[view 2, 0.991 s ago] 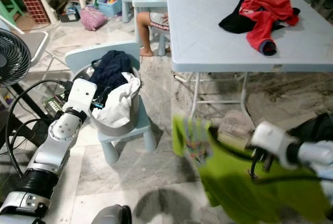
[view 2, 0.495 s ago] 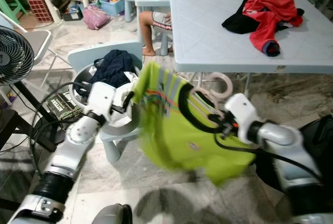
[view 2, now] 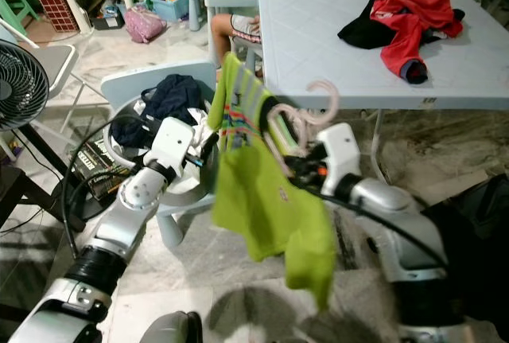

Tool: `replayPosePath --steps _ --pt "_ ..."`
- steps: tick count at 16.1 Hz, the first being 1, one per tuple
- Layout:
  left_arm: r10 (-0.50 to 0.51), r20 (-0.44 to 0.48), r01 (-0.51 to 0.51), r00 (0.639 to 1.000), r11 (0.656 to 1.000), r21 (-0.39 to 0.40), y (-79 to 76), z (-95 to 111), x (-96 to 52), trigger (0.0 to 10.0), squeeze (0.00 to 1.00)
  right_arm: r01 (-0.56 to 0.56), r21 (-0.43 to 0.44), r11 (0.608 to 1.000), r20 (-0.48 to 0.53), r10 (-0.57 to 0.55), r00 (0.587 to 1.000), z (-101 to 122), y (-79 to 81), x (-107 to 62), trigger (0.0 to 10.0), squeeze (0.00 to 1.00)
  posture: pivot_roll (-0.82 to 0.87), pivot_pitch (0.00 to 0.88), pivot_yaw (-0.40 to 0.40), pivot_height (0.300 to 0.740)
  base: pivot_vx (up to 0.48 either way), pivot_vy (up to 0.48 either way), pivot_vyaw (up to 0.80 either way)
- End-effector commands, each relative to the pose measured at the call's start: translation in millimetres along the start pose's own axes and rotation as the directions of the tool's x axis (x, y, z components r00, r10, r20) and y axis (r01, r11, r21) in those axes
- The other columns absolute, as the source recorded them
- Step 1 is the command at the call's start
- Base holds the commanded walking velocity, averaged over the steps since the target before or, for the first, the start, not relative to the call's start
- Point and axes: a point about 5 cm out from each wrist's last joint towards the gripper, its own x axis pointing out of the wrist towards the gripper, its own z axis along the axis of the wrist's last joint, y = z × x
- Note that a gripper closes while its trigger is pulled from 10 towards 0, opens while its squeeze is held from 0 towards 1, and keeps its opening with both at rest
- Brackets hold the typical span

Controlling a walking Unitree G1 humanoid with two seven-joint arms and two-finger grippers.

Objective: Hang hanger

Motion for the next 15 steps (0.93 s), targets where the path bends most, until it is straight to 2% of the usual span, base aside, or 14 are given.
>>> replayPosePath --steps 1,5,6,8,12,15 --pt "-0.013 0.03 0.013 0.999 1.0 0.017 -1.9 6.6 3.4 10.0 0.0 -0.027 -0.019 0.999 0.046 0.028 0.999 11.7 8.1 0.1 10.0 0.0 -0.07 0.056 0.001 0.74 0.0 0.0 0.0" --pt "-0.024 0.102 0.021 0.995 0.999 0.03 -9.5 17.9 5.8 10.0 0.0 -0.066 0.048 0.997 -0.056 0.069 0.996 -9.0 30.4 6.3 10.0 0.0 -0.07 0.059 -0.003 0.74 0.0 0.0 0.0" --pt "-0.023 0.118 0.021 0.993 1.0 0.022 -10.8 20.4 6.5 10.0 0.0 -0.093 0.023 0.995 -0.092 0.095 0.991 -19.0 39.3 6.9 10.0 0.0 -0.07 0.06 -0.001 0.74 0.0 0.0 0.0" --pt "-0.032 0.133 0.029 0.991 0.999 0.022 -13.1 23.8 7.3 10.0 0.0 -0.051 0.014 0.999 -0.106 0.052 0.993 -26.1 37.4 11.0 10.0 0.0 -0.07 0.06 -0.001 0.74 0.0 0.0 0.0" --pt "-0.059 0.118 0.057 0.991 0.998 0.017 -20.3 20.3 7.7 10.0 0.0 -0.05 0.048 0.998 -0.062 0.053 0.997 -16.5 44.8 26.8 10.0 0.0 -0.07 0.06 -0.004 0.74 0.0 0.0 0.0" --pt "-0.082 0.119 0.082 0.99 0.997 0.008 -26.0 20.3 6.5 10.0 0.0 0.003 0.047 0.999 -0.013 -0.002 1.0 -7.1 38.6 38.3 10.0 0.0 -0.07 0.061 -0.004 0.74 0.0 0.0 0.0"
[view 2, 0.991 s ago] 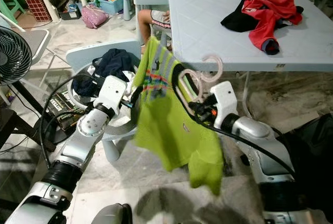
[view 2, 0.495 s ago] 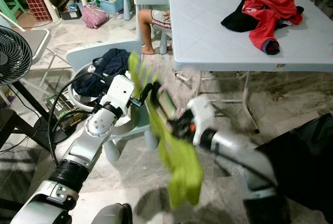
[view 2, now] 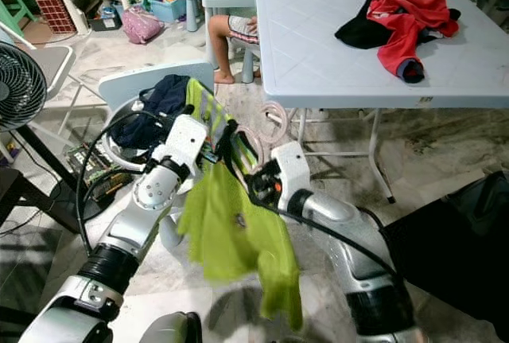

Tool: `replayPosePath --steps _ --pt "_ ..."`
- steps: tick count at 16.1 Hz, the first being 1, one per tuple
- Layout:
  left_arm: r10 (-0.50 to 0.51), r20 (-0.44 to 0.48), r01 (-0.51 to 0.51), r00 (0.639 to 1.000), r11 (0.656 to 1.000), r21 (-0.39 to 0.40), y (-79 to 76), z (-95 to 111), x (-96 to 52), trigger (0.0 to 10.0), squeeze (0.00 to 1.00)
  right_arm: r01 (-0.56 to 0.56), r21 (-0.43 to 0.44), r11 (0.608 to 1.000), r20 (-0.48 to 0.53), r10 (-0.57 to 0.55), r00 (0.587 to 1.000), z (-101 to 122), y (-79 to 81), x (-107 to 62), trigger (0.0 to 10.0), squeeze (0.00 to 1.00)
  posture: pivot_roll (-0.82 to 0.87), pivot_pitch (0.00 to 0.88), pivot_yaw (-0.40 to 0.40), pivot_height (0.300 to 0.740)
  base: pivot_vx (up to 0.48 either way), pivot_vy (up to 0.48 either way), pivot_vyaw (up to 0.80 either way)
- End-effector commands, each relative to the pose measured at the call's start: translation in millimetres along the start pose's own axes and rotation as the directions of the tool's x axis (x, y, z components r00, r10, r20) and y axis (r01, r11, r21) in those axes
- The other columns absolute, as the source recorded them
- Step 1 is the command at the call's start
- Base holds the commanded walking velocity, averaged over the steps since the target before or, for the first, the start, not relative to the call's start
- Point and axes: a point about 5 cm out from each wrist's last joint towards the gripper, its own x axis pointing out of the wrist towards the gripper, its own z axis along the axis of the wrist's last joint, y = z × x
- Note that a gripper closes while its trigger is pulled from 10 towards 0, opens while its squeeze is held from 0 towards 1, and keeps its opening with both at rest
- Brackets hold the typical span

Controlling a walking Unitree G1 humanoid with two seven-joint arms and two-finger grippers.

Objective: Hang hanger

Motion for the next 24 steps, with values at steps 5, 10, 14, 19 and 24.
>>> replayPosePath --steps 5,10,14,19,24 --pt "-0.045 0.006 0.045 0.999 0.999 -0.001 -8.4 3.1 2.8 10.0 0.0 0.053 -0.028 0.998 0.115 -0.05 0.992 23.1 -5.1 2.4 10.0 0.0 -0.07 0.059 -0.006 0.74 0.0 0.0 0.0" --pt "-0.046 0.005 0.046 0.999 0.999 0.005 -9.0 3.3 4.0 10.0 0.0 0.04 -0.01 0.999 0.142 -0.038 0.989 30.8 -3.1 5.5 10.0 0.0 -0.07 0.057 -0.007 0.74 0.0 0.0 0.0" --pt "0.021 -0.027 -0.02 0.999 0.999 0.049 9.8 -4.1 3.8 10.0 0.0 -0.019 -0.003 1.0 0.13 0.019 0.991 31.9 -2.5 -4.8 10.0 0.0 -0.07 0.055 -0.005 0.74 0.0 0.0 0.0" --pt "0.038 -0.012 -0.037 0.999 0.998 0.059 21.7 -5.4 4.6 4.0 0.0 -0.088 -0.018 0.996 0.099 0.09 0.991 29.1 0.4 -21.1 10.0 0.0 -0.08 0.054 -0.002 0.74 0.0 0.0 0.0" --pt "-0.018 0.01 0.018 1.0 0.999 0.033 8.7 -0.6 7.6 10.0 0.0 -0.081 -0.029 0.996 0.1 0.083 0.991 30.1 1.2 -15.8 10.0 0.0 -0.07 0.049 0.001 0.74 0.0 0.0 0.0"
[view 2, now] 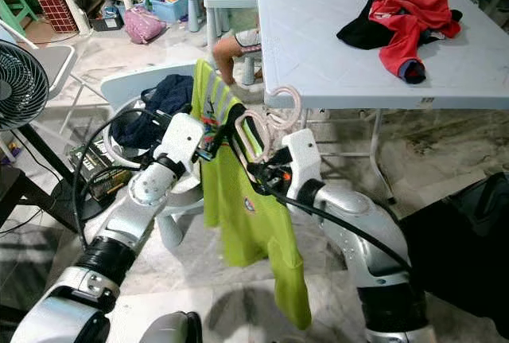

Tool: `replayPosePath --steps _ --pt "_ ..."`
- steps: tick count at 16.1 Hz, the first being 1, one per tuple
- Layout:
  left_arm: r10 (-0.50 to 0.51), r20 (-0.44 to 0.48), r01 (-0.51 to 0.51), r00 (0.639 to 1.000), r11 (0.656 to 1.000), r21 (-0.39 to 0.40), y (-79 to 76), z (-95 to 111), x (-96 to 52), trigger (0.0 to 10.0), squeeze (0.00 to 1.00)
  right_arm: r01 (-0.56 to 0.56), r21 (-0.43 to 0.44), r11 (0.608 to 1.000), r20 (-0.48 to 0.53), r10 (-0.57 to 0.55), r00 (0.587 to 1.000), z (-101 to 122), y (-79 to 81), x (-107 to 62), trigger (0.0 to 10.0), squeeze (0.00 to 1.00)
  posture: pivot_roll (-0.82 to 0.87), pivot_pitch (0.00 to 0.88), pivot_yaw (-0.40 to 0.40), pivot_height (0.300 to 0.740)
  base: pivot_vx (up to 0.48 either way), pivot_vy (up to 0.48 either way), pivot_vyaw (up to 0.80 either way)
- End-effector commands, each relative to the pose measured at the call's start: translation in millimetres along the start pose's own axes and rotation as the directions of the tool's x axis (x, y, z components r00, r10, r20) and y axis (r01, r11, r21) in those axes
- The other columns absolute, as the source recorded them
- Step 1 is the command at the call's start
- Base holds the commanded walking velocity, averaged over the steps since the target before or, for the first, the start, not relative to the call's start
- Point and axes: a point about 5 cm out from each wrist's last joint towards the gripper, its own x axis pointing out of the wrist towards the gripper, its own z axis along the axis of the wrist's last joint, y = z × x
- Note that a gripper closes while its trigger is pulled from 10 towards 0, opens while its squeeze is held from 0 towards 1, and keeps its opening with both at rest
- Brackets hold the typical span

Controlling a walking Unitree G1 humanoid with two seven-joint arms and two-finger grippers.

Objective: Hang hanger

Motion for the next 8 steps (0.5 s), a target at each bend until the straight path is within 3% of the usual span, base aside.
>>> replayPosePath --steps 1,5,8 --pt "-0.042 0.028 0.042 0.999 0.999 0.012 -6.1 7.7 3.6 10.0 0.0 -0.015 -0.039 0.999 0.052 0.017 0.998 12.2 5.1 4.5 10.0 0.0 -0.07 0.048 0.0 0.74 0.0 0.0 0.0" --pt "-0.082 0.035 0.083 0.996 0.997 -0.004 -15.9 7.3 2.1 10.0 0.0 -0.04 -0.036 0.999 0.077 0.043 0.996 14.9 14.5 13.7 10.0 0.0 -0.06 0.048 -0.004 0.74 0.0 0.0 0.0" --pt "-0.033 0.011 0.032 0.999 0.999 0.033 -4.8 3.2 3.6 10.0 0.0 -0.077 -0.042 0.996 0.073 0.08 0.994 16.0 16.0 8.1 10.0 0.0 -0.07 0.049 -0.005 0.74 0.0 0.0 0.0"
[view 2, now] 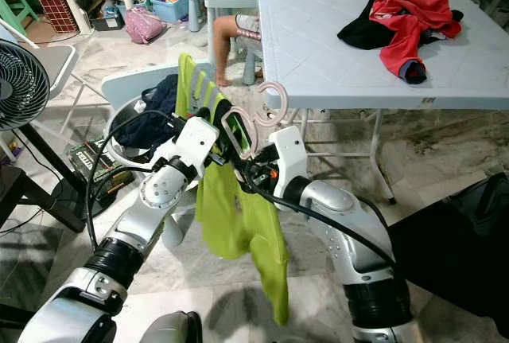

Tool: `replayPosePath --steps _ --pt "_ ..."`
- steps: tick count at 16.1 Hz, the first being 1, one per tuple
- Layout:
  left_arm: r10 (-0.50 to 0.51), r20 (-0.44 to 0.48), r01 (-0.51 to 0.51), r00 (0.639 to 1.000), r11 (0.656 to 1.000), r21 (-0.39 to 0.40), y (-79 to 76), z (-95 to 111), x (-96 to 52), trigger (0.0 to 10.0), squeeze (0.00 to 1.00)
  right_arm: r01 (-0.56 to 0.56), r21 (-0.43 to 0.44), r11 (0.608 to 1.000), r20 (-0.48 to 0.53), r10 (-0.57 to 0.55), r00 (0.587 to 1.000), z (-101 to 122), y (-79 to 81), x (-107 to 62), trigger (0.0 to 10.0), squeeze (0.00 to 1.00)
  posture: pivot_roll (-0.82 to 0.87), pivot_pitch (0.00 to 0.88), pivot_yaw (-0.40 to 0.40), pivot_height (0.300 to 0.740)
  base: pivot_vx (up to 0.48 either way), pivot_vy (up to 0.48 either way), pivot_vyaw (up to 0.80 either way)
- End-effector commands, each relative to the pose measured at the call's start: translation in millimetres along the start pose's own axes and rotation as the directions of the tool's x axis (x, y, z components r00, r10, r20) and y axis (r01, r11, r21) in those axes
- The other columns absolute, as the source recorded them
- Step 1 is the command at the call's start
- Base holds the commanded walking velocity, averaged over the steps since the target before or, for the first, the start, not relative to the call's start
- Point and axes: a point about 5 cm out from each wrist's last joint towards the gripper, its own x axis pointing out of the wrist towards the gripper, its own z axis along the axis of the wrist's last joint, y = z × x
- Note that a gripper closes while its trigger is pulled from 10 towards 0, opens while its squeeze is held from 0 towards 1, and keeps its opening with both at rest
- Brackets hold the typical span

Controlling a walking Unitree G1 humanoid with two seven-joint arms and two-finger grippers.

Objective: Hang hanger

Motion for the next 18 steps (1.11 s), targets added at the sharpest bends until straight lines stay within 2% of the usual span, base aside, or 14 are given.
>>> replayPosePath --steps 1,2,14,17,18 --pt "0.033 -0.007 -0.033 0.999 0.999 0.02 11.6 -0.6 2.1 10.0 0.0 -0.037 -0.032 0.999 0.044 0.039 0.998 11.6 4.6 -4.0 10.0 0.0 -0.07 0.049 -0.005 0.74 0.0 0.0 0.0" --pt "0.055 -0.013 -0.055 0.998 0.998 0.033 18.6 -2.0 1.9 0.0 0.0 -0.028 -0.034 0.999 0.035 0.029 0.999 9.8 1.8 -7.4 10.0 0.0 -0.07 0.05 -0.006 0.74 0.0 0.0 0.0" --pt "0.161 -0.063 -0.154 0.985 0.982 0.108 53.2 -15.1 -5.0 0.0 0.0 0.064 -0.052 0.997 -0.012 -0.064 0.998 -2.0 -16.1 -20.0 10.0 0.0 -0.07 0.054 -0.008 0.74 0.0 0.0 0.0" --pt "0.156 -0.053 -0.15 0.986 0.984 0.101 51.6 -13.0 -3.7 0.0 0.0 0.14 -0.119 0.983 0.008 -0.14 0.99 -0.6 -23.4 -22.5 10.0 0.0 -0.07 0.053 -0.008 0.74 0.0 0.0 0.0" --pt "0.132 -0.043 -0.128 0.99 0.988 0.085 43.2 -10.8 -2.4 0.0 0.0 0.208 -0.201 0.957 0.037 -0.205 0.978 2.5 -28.7 -20.8 10.0 0.0 -0.07 0.052 -0.007 0.74 0.0 0.0 0.0"
